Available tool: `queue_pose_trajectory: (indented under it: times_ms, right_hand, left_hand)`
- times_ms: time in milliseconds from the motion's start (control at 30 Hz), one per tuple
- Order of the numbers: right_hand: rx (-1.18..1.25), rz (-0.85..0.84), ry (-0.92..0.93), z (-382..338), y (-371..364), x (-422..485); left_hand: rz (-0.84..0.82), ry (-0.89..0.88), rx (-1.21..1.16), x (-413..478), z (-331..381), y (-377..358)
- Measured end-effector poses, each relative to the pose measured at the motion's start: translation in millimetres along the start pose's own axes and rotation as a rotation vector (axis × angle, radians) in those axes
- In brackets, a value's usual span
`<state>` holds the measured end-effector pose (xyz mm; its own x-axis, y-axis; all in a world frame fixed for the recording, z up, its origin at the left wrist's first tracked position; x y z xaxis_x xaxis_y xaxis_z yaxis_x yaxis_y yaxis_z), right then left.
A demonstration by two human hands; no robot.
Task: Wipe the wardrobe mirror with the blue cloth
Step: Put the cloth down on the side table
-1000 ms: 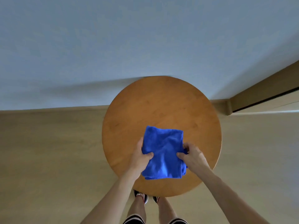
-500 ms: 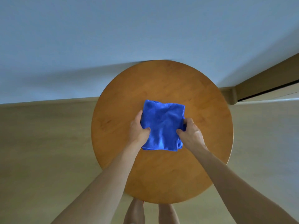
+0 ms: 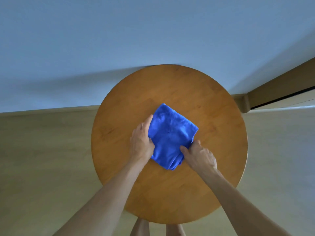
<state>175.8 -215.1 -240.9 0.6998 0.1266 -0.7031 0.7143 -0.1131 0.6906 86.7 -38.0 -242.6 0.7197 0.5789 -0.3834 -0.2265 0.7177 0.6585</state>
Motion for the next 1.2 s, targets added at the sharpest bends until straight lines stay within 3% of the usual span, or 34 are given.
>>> queue_pose_trajectory:
  times_ms: [100,200,267,367,567,767,900,1033,1200]
  right_hand:
    - [0.146,0.300,0.159,-8,14,4]
    - [0.156,0.337,0.406,-25,29,21]
    - [0.124,0.229,0.465,-38,33,35]
    - [0.197,-0.026,0.404,-53,29,51]
    - [0.270,-0.124,0.446,-55,23,56]
    - [0.371,-0.497,0.490,-40,46,46]
    - [0.439,-0.622,0.459,-27,50,43]
    - [0.347,-0.581,0.449,-21,43,45]
    - [0.183,-0.207,0.418,-19,34,53]
  left_hand:
    - [-0.002,0.042,0.053,4,-8,4]
    - [0.007,0.118,0.027,-3,-17,0]
    - [-0.002,0.147,-0.019,-7,-21,-5]
    - [-0.071,0.199,-0.109,-3,-24,-7]
    - [-0.136,0.247,-0.260,5,-24,0]
    - [-0.348,0.255,-0.516,9,-33,14]
    - [-0.333,0.289,-0.621,9,-42,20]
    - [-0.330,0.320,-0.639,7,-49,18]
    - [-0.221,0.258,-0.374,4,-50,12]
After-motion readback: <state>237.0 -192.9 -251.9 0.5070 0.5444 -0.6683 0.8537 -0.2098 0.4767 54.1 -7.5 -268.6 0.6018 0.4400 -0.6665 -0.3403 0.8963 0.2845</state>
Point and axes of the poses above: each hand's wrist, its own x-axis towards the middle knuckle, its own y-axis out of the back of the hand, z = x × y, the point moved 1 cm from there along x, towards the middle knuckle, and after that the axes turned 2 degrees about -y, right-handed, at the moved point
